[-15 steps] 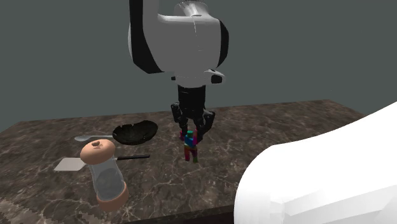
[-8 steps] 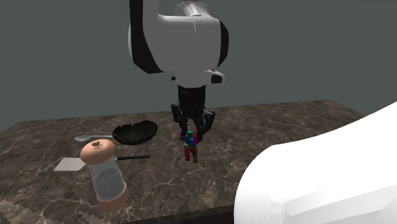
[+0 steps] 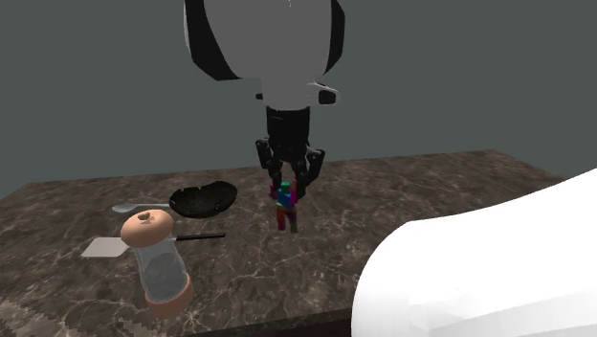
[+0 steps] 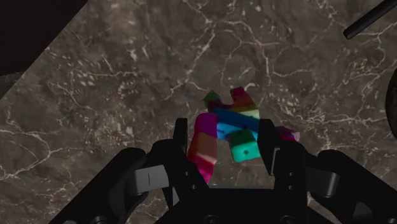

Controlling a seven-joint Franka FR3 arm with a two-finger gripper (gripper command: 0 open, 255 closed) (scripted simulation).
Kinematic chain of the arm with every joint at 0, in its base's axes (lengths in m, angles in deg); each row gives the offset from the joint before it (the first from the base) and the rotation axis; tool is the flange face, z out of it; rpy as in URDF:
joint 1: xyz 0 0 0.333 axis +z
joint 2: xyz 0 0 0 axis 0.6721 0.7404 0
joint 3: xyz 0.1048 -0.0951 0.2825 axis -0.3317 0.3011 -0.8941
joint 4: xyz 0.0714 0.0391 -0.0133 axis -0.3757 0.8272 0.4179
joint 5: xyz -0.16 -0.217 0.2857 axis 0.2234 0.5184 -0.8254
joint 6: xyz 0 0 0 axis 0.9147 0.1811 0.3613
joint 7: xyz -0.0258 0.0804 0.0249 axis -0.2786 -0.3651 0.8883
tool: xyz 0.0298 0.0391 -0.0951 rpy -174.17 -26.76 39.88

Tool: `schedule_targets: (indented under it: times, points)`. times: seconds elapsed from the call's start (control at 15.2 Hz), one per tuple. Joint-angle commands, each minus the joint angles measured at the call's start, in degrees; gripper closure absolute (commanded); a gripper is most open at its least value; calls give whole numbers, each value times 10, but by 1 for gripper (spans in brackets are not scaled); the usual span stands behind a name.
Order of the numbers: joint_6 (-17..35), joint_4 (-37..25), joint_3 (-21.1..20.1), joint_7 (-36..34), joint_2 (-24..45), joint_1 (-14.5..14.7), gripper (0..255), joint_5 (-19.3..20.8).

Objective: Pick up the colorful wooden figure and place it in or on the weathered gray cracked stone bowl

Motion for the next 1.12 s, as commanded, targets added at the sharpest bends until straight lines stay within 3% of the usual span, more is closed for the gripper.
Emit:
schedule_targets:
  times: [0.0, 0.92, 1.06]
  points:
    - [-19, -10, 6, 2, -10, 1, 255, -1]
    - [-142, -74, 43, 12, -70, 10, 255, -3]
    - [-143, -113, 17, -20, -35, 3, 255, 9]
